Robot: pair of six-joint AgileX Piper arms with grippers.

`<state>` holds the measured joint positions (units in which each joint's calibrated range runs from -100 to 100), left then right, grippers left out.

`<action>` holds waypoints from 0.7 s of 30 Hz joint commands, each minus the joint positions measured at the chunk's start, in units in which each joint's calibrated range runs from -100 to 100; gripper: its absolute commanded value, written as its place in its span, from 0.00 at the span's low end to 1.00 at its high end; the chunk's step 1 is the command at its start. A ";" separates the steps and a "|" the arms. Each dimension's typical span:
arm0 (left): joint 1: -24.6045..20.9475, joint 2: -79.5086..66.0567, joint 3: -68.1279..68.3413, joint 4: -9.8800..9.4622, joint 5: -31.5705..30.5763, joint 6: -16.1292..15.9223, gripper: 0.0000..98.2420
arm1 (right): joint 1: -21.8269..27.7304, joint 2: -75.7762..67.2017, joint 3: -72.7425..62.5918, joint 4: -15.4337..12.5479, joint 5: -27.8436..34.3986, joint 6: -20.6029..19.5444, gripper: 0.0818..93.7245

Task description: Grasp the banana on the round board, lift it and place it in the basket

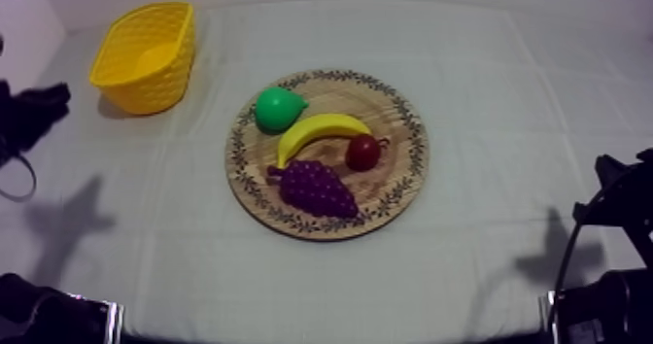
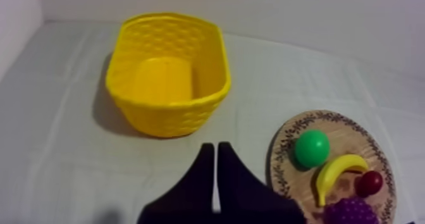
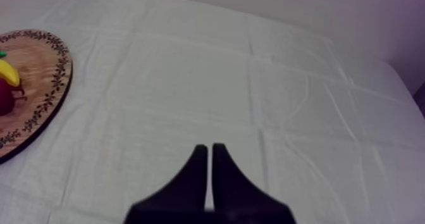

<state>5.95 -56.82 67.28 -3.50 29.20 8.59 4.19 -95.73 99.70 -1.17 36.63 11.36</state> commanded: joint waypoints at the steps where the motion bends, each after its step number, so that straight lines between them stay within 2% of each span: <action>1: -1.10 13.64 -18.54 3.47 4.56 -6.79 0.00 | 0.02 -0.02 -0.03 0.02 -0.01 0.05 0.00; 4: -2.75 21.92 -28.83 6.85 9.80 -11.12 0.00 | 0.02 -0.02 -0.03 0.02 -0.01 0.05 0.00; 12: -3.95 42.34 -48.24 12.58 15.51 -21.35 0.00 | 0.02 -0.02 -0.03 0.02 -0.01 0.03 0.00; 16: -2.47 51.99 -56.37 13.82 19.31 -26.05 0.00 | 0.02 -0.02 -0.03 0.02 -0.01 0.05 0.00; 21: 0.67 62.56 -64.84 13.72 24.36 -30.50 0.00 | 0.02 -0.02 -0.03 0.02 -0.01 0.05 0.00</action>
<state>5.59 -1.66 7.73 10.23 52.42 -18.55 4.19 -95.73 99.70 -1.17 36.63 11.42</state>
